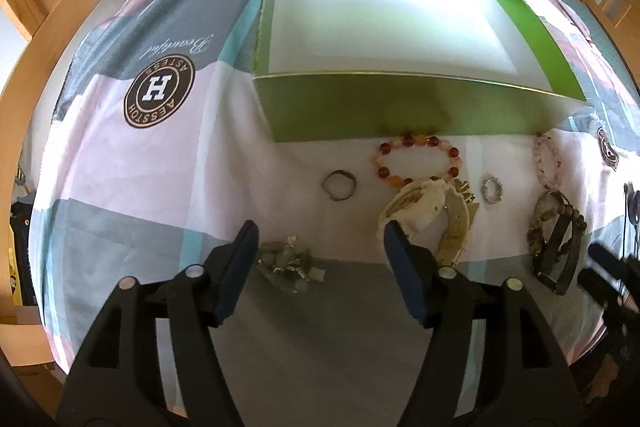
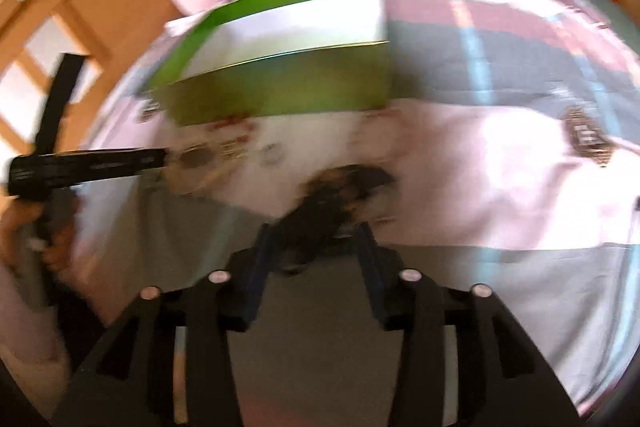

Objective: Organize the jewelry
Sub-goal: 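Grasp the dark beaded bracelet with the right tool while the left tool approaches the cream bracelet, then grasp the cream watch-style bracelet with the left tool while the right tool lifts the beads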

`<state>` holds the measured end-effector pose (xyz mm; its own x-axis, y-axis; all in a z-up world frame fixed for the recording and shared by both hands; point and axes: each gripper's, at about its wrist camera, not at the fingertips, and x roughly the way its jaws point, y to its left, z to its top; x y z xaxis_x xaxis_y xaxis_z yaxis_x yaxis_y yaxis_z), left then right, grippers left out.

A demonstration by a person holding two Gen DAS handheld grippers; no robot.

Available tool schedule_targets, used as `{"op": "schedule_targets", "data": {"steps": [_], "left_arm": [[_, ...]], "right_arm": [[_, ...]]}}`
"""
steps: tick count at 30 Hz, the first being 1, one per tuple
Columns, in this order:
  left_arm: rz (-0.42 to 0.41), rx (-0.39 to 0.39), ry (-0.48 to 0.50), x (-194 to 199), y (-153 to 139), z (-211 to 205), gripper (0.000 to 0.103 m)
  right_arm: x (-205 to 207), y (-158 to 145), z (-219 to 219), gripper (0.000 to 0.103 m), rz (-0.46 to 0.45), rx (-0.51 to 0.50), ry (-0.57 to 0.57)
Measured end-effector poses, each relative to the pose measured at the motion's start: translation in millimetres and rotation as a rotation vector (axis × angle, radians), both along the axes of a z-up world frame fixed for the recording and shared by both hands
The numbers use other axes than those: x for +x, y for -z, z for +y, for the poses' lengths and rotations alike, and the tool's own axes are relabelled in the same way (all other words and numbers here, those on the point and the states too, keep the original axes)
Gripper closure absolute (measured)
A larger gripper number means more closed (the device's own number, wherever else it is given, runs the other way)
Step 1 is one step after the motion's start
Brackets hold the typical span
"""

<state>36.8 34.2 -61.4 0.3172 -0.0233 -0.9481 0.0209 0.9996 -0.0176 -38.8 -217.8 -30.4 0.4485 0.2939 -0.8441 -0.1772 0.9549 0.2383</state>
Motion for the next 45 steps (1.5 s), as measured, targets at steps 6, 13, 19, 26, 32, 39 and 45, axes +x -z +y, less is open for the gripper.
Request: {"op": "schedule_targets", "data": {"steps": [6,13,19,26,32,39,45], "left_arm": [[0.002,0.0,0.016,1,2,-4,0.037],[-0.002,-0.026,0.026,1,-1,-4,0.037],[-0.028,-0.085,0.015,-3,-12,4,0.033],[-0.014,-0.074,0.03,-4,-9,0,0.033],[-0.013,-0.074,0.044,-4,-10,-2,0.029],[0.023,-0.019,0.065,-1,5,-14,0.027],[0.068,0.003,0.086,2,20,-26,0.069]], "right_arm": [[6,7,8,0.063,-0.005,-0.063,-0.003],[19,12,26,0.095,-0.005,-0.036,-0.059],[5,-41,16,0.095,-0.082,0.219,-0.095],[-2,-67,26,0.095,-0.126,0.183,-0.105],[-10,-87,25,0.095,-0.206,0.122,-0.087],[-11,-108,29,0.095,-0.272,-0.006,-0.076],[-5,-103,25,0.095,-0.26,-0.073,-0.015]]}}
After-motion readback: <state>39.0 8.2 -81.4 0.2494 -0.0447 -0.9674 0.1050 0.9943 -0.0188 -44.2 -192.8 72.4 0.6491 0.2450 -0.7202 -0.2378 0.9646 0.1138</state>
